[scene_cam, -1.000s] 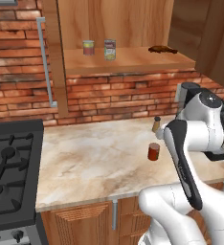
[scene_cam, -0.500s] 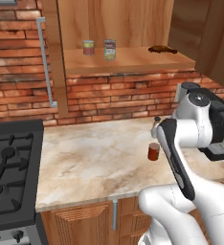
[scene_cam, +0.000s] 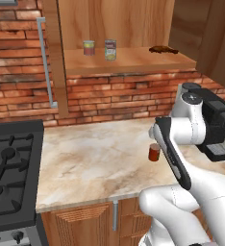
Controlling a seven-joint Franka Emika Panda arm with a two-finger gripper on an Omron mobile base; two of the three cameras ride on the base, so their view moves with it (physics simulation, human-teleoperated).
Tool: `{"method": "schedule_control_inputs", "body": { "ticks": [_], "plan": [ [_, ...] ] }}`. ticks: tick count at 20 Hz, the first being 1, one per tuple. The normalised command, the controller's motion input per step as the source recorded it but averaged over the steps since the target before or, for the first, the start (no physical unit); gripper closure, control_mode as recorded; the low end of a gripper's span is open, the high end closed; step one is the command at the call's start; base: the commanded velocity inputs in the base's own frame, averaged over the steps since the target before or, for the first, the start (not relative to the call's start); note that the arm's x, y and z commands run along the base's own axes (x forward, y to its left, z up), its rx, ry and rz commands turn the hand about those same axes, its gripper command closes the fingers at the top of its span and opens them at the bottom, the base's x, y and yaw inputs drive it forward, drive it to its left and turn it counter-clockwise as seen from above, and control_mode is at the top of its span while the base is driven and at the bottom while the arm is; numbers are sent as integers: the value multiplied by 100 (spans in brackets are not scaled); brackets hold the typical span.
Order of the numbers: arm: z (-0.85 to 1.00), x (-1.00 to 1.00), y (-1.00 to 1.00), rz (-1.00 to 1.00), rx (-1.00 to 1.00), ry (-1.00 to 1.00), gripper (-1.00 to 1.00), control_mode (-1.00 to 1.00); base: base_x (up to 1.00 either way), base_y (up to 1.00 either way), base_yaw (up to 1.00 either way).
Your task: Pick the cans from the counter and place them in their designated side in the cabinet.
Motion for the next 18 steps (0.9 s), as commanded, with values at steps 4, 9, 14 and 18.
{"method": "schedule_control_inputs", "body": {
  "ticks": [4,9,14,18],
  "plan": [
    [-22,21,-1,-3,2,0,-100,-100,0,0,0],
    [-24,19,0,-3,3,0,-100,-100,0,0,0],
    [-28,19,0,-3,1,0,-100,-100,0,0,0],
    [-30,25,0,-3,0,0,-100,-100,0,0,0]
  ]
}}
